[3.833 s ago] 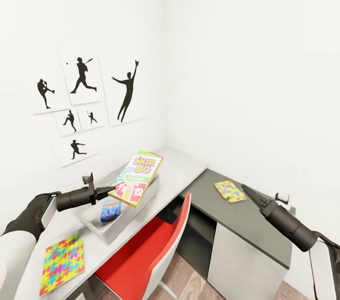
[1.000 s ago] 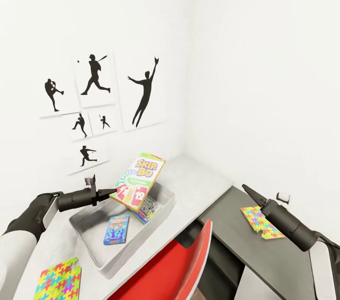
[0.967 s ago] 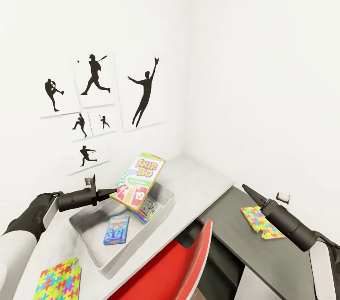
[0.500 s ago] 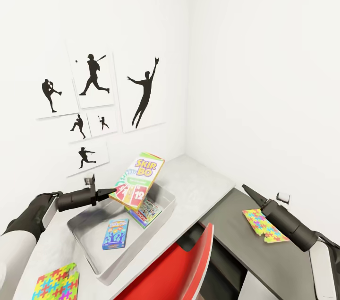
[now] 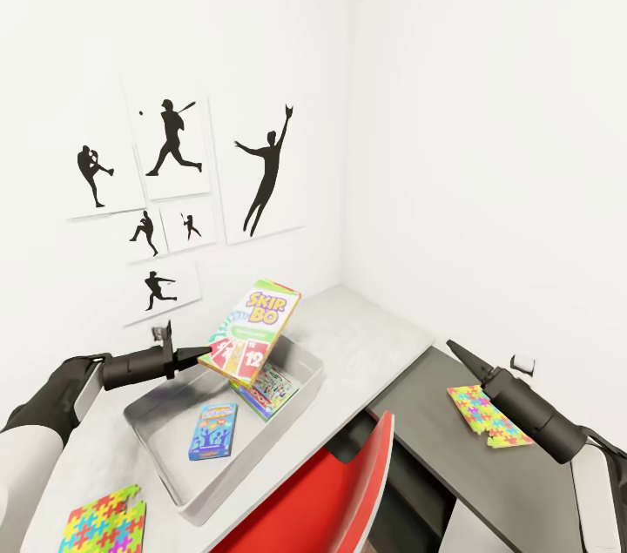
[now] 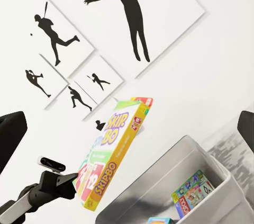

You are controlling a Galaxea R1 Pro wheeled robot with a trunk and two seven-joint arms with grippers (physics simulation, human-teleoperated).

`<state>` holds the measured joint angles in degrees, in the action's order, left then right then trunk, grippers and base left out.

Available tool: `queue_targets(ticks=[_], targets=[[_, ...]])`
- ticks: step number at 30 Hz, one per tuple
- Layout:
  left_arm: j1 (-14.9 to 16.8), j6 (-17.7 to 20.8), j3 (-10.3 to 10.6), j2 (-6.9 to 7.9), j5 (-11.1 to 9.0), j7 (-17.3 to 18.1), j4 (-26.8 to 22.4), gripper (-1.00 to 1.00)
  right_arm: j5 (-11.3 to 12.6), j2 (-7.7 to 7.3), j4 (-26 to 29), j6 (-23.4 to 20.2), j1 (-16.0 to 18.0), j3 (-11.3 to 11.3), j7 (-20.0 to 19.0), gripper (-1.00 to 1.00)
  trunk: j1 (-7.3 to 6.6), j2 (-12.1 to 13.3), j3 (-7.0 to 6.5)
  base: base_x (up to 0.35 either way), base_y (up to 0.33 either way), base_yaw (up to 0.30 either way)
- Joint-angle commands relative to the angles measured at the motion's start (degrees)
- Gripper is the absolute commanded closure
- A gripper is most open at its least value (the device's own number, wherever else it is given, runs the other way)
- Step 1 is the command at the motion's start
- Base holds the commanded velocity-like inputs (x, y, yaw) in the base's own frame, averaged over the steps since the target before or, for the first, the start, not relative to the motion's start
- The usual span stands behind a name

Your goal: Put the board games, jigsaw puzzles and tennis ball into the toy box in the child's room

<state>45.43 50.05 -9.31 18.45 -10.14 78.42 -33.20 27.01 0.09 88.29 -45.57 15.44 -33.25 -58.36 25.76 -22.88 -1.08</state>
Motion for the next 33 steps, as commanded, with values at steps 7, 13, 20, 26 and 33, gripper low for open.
queue_targets(ticks=[7,13,20,26,33], targets=[[0.09,0.51,0.33,0.61,0.03,-0.31,-0.02,1.00,0.15,-0.10,0.02,-0.31,0.03,-0.06,-0.19,-1.00,0.02,-0.04,0.02,0.000,0.000,0.000],[0.26,0.49,0.33,1.65,3.55,-0.53,0.00,1.00,0.15,-0.10,0.00,-0.31,0.03,-0.06,-0.23,-1.00,0.02,-0.04,0.02,0.000,0.000,0.000],[0.59,0.49,0.24,2.15,9.54,-1.54,0.04,1.00,0.15,-0.17,-0.04,-0.31,0.03,-0.06,-0.18,-1.00,0.02,-0.04,0.02,0.000,0.000,0.000],[0.63,0.36,0.25,2.33,10.62,-5.56,0.01,1.00,0.15,-0.18,-0.05,-0.31,0.03,-0.07,-0.18,-1.00,0.02,-0.04,0.02,0.000,0.000,0.000],[0.70,0.21,0.35,2.27,12.97,-7.45,-0.02,1.00,0.14,-0.26,0.06,-0.38,0.03,-0.14,-0.41,-1.00,0.02,-0.04,0.02,0.000,0.000,0.000]])
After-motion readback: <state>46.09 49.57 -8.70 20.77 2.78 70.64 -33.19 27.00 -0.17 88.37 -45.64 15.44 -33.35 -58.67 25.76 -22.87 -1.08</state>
